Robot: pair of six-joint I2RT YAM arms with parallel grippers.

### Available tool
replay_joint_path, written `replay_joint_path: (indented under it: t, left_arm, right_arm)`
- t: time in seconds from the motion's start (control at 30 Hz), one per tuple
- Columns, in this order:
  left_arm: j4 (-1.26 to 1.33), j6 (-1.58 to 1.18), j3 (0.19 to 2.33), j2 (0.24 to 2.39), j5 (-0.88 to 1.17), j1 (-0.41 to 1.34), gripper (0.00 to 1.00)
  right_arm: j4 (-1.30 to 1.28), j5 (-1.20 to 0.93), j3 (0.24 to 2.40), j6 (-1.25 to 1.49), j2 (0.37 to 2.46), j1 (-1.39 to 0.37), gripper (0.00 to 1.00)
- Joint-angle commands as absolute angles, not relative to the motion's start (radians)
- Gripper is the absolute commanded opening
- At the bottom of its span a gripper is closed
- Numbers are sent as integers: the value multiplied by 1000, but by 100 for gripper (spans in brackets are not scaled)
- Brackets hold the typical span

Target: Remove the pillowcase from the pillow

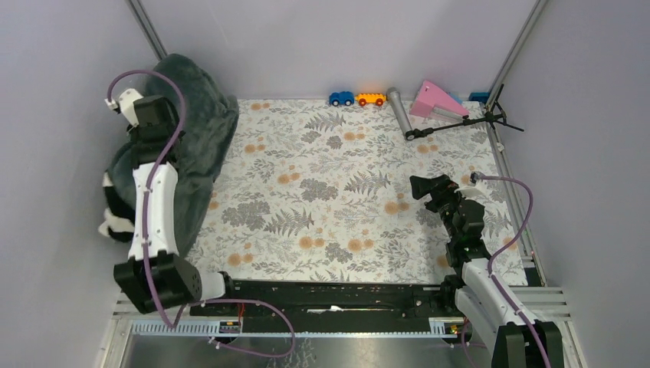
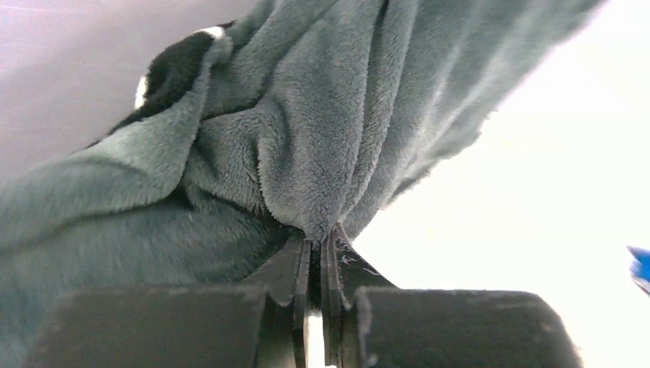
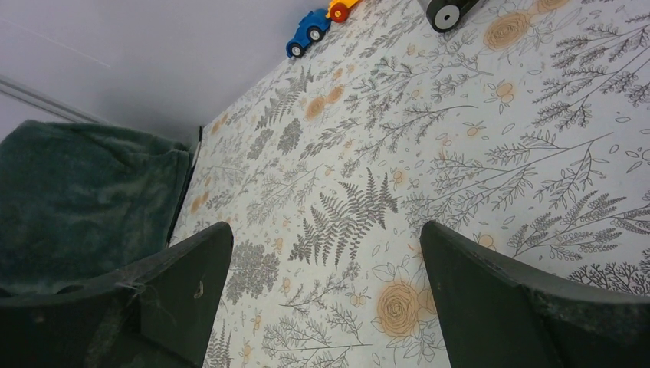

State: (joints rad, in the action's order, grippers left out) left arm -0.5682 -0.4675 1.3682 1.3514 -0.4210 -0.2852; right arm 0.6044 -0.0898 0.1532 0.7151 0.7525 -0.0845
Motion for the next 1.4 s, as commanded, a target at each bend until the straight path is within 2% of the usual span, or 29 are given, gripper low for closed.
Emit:
replay_joint_path:
  t: [0.0, 0.07, 0.3, 0.47, 0.53, 0.57, 0.6, 0.63, 0.67, 0.7, 0.73, 0.77, 1.03, 1.17, 1.23, 1.37]
  left_arm:
    - [-465, -540, 1344, 1239, -190, -144, 0]
    - [-437, -565, 1318, 1229, -130, -69, 0]
    - [-349, -552, 1242, 1294, -118, 421, 0]
    - [-288, -417, 1255, 1312, -184, 811, 0]
    - [-300, -367, 1276, 1346, -146, 928, 0]
    - [-317, -333, 1287, 1368, -94, 972, 3]
    - [-359, -310, 1301, 1391, -39, 1007, 18]
    - [-408, -291, 1320, 1425, -9, 1040, 39]
    - [-468, -291, 1345, 1447, -9, 1065, 66]
    - [-525, -307, 1364, 1460, -55, 1086, 84]
    - [-554, -321, 1364, 1456, -113, 1102, 95]
    - [-564, -327, 1349, 1436, -156, 1117, 98]
    - [-483, -366, 1188, 1109, -209, 1122, 99]
    - [-537, -437, 1150, 1036, -364, 1095, 99]
    - [-588, -499, 1128, 1017, -386, 1013, 99]
    - [-589, -576, 1020, 921, -270, 748, 99]
  right_arm:
    - [594, -73, 174, 690, 747, -91, 100]
    - [593, -71, 177, 689, 749, -91, 99]
    - [579, -60, 188, 673, 763, -91, 100]
    - [567, -54, 201, 668, 781, -91, 99]
    - [552, -54, 212, 661, 789, -91, 100]
    - [544, -53, 217, 660, 789, -90, 100]
    - [536, -51, 221, 657, 788, -90, 100]
    - [532, -48, 223, 653, 788, -90, 100]
    - [528, -46, 224, 651, 785, -90, 100]
    - [524, -42, 224, 649, 783, -91, 100]
    - [522, -39, 223, 648, 781, -90, 99]
    - [520, -37, 225, 645, 780, -89, 99]
    - [516, -44, 240, 644, 810, -90, 99]
    - [511, -50, 246, 641, 818, -90, 100]
    - [509, -51, 248, 637, 818, -89, 100]
    - [505, -49, 253, 629, 825, -90, 100]
